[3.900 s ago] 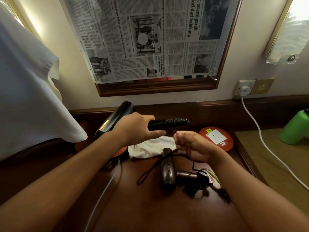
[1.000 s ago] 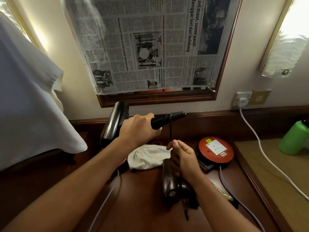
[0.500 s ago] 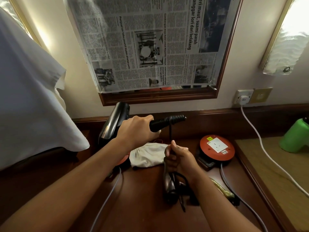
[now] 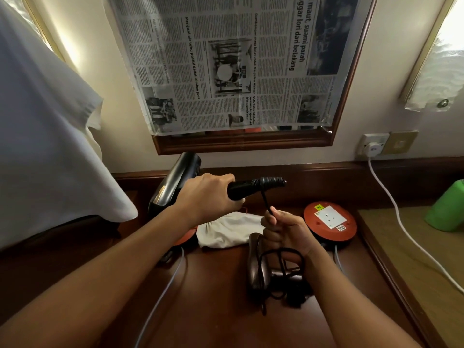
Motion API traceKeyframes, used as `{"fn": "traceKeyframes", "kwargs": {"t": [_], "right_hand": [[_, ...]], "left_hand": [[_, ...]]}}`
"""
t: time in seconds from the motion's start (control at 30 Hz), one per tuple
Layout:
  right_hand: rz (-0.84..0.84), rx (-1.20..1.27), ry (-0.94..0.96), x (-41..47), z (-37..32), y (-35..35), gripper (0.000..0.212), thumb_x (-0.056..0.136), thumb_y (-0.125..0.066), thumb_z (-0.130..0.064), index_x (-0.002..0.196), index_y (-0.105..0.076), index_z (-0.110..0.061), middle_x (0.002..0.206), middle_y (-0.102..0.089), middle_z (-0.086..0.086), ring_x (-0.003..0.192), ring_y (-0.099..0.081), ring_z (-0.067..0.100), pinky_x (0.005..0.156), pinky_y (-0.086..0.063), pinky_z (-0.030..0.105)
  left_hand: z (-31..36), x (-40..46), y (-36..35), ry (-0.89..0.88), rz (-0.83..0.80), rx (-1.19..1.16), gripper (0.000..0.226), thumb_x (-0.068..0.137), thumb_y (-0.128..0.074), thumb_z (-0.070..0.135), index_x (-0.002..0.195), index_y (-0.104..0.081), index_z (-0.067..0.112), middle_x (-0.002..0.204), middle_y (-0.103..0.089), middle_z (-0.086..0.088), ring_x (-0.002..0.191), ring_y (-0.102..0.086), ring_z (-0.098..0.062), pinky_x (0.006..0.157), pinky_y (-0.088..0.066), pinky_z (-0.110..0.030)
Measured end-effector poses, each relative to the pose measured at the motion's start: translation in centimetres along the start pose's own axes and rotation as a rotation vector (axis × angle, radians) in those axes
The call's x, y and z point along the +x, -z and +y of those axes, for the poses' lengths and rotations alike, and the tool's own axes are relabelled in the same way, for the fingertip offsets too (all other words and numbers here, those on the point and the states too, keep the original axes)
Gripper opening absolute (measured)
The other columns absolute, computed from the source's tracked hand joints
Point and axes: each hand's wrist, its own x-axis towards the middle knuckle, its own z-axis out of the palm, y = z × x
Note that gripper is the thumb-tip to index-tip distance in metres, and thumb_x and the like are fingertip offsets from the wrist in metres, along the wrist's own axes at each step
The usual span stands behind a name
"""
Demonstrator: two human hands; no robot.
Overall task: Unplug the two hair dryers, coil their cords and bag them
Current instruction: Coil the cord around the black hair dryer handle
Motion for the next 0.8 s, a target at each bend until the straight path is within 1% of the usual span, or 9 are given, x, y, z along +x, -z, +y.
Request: {"fn": "traceKeyframes", "kwargs": {"t": [0.17, 0.3, 0.43, 0.47, 0.53, 0.57, 0.63, 0.7, 0.8], "right_hand": [[0.016, -0.097, 0.019, 1.0, -1.8, 0.6, 0.033, 0.069, -0.080, -0.036, 0.063, -0.056, -0.014, 0.058, -0.037, -0.004, 0.041, -0.028, 0.005, 0.041, -0.018, 0.020], [0.064, -0.181, 0.002, 1.4, -3.3, 1.1, 0.027, 0.068, -0.077, -0.031, 0.064, -0.057, -0.013, 0.059, -0.035, -0.002, 0.041, -0.027, 0.005, 0.041, -0.018, 0.021], [0.187, -0.333, -0.020, 0.8, -4.6, 0.4, 0.003, 0.073, -0.050, -0.011, 0.073, -0.048, -0.008, 0.063, -0.032, 0.003, 0.042, -0.026, 0.006, 0.039, -0.022, 0.017], [0.188, -0.386, -0.027, 0.6, -5.1, 0.0, 0.001, 0.075, -0.047, -0.006, 0.074, -0.048, -0.007, 0.062, -0.030, 0.004, 0.042, -0.026, 0.006, 0.036, -0.025, 0.016], [0.183, -0.517, -0.067, 0.7, -6.4, 0.0, 0.010, 0.086, -0.044, -0.003, 0.077, -0.049, -0.004, 0.059, -0.030, 0.004, 0.039, -0.030, 0.007, 0.034, -0.027, 0.015], [0.166, -0.598, -0.093, 0.9, -7.1, 0.0, 0.014, 0.091, -0.046, -0.007, 0.078, -0.051, -0.003, 0.059, -0.034, 0.006, 0.041, -0.034, 0.010, 0.036, -0.029, 0.016], [0.139, -0.780, -0.140, 1.3, -8.5, -0.2, 0.019, 0.088, -0.060, -0.020, 0.077, -0.059, -0.005, 0.064, -0.047, 0.011, 0.051, -0.045, 0.016, 0.048, -0.037, 0.023], [0.117, -0.945, -0.170, 1.7, -9.8, -0.9, 0.016, 0.085, -0.066, -0.022, 0.075, -0.064, -0.009, 0.067, -0.058, 0.007, 0.057, -0.053, 0.015, 0.056, -0.043, 0.024], [0.120, -1.188, -0.185, 2.0, -11.2, -2.8, 0.016, 0.089, -0.063, -0.016, 0.079, -0.065, -0.005, 0.065, -0.056, 0.006, 0.052, -0.048, 0.012, 0.049, -0.039, 0.021]], "left_hand": [[0.6, 0.1, -0.2, -0.036, -0.006, 0.000, 0.030, 0.082, -0.056, 0.057, 0.081, -0.050, 0.028, 0.061, -0.051, 0.010, 0.062, -0.053, -0.011, 0.056, -0.038, -0.027], [0.9, 0.1, -0.2, -0.079, -0.064, -0.008, 0.027, 0.082, -0.057, 0.056, 0.081, -0.048, 0.031, 0.061, -0.051, 0.010, 0.058, -0.050, -0.007, 0.052, -0.036, -0.025], [1.0, 0.0, -0.3, -0.137, -0.136, 0.007, 0.032, 0.081, -0.057, 0.061, 0.084, -0.048, 0.030, 0.066, -0.056, 0.008, 0.062, -0.056, -0.010, 0.054, -0.041, -0.026], [1.0, -0.1, -0.4, -0.150, -0.156, 0.014, 0.033, 0.081, -0.057, 0.061, 0.085, -0.047, 0.030, 0.067, -0.056, 0.009, 0.062, -0.056, -0.010, 0.054, -0.041, -0.026], [1.0, -0.3, -0.5, -0.167, -0.198, 0.049, 0.032, 0.081, -0.057, 0.060, 0.086, -0.044, 0.031, 0.068, -0.055, 0.009, 0.064, -0.057, -0.011, 0.055, -0.043, -0.026], [1.0, -0.3, -0.5, -0.168, -0.219, 0.069, 0.031, 0.082, -0.057, 0.059, 0.086, -0.043, 0.031, 0.068, -0.054, 0.009, 0.064, -0.057, -0.012, 0.056, -0.044, -0.027], [1.1, -0.3, -0.5, -0.162, -0.258, 0.112, 0.028, 0.083, -0.056, 0.055, 0.086, -0.041, 0.032, 0.067, -0.051, 0.009, 0.065, -0.057, -0.013, 0.058, -0.046, -0.029], [1.3, -0.2, -0.3, -0.163, -0.281, 0.174, 0.025, 0.085, -0.056, 0.051, 0.088, -0.042, 0.030, 0.066, -0.048, 0.009, 0.065, -0.056, -0.014, 0.060, -0.049, -0.031], [1.8, -0.1, 0.0, -0.178, -0.299, 0.263, 0.022, 0.086, -0.055, 0.045, 0.096, -0.048, 0.027, 0.067, -0.046, 0.008, 0.064, -0.053, -0.014, 0.058, -0.046, -0.030]]}}
